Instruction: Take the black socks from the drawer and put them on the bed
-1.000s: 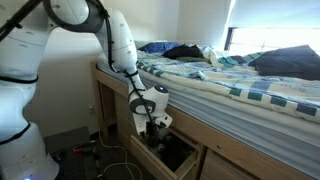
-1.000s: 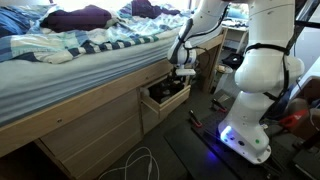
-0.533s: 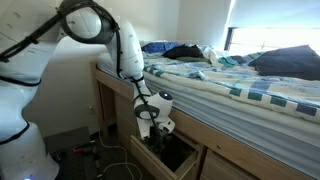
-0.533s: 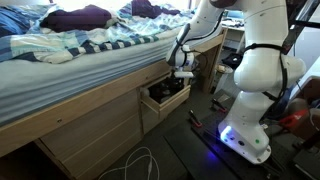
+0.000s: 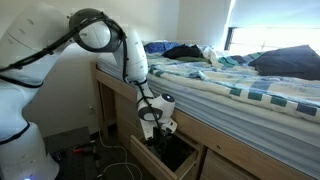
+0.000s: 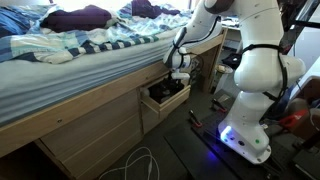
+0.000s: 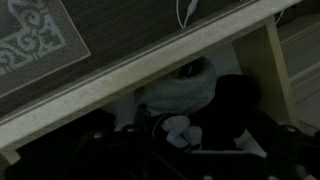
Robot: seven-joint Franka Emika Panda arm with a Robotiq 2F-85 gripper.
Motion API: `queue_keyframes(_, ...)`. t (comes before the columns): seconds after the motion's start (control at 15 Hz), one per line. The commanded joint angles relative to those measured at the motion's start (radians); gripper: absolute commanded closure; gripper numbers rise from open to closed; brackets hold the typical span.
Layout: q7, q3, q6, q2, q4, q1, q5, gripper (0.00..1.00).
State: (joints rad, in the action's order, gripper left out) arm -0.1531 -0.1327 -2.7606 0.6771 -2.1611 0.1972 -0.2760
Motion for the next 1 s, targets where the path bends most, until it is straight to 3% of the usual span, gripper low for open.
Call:
queue_keyframes(0.0, 0.008, -0.004, 0.001, 0.008, 0.006, 0.002, 0.009, 0.0)
queue_keyframes(0.93, 0.024, 0.011, -0.062, 0.083, 0.035, -0.018, 0.035, 0.0)
